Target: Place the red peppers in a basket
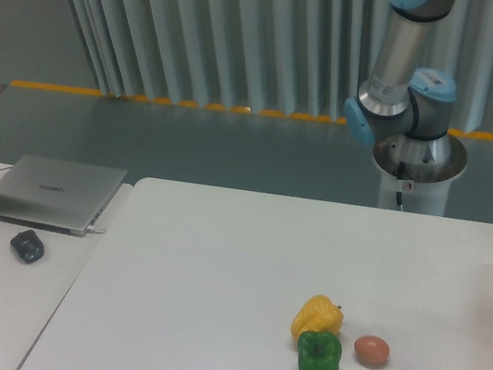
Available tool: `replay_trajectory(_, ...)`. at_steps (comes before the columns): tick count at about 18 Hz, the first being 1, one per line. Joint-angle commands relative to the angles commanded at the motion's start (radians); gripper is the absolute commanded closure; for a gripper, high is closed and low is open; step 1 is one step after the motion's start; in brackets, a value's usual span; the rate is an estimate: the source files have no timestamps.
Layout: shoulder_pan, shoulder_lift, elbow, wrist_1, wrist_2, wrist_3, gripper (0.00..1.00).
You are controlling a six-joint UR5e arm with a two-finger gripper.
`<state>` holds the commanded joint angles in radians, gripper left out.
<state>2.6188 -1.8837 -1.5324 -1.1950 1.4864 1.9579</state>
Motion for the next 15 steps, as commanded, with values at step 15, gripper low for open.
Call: replay_trajectory(15,-0.220,0.028,-0.037,0.008,0.037,-0.389,0.00)
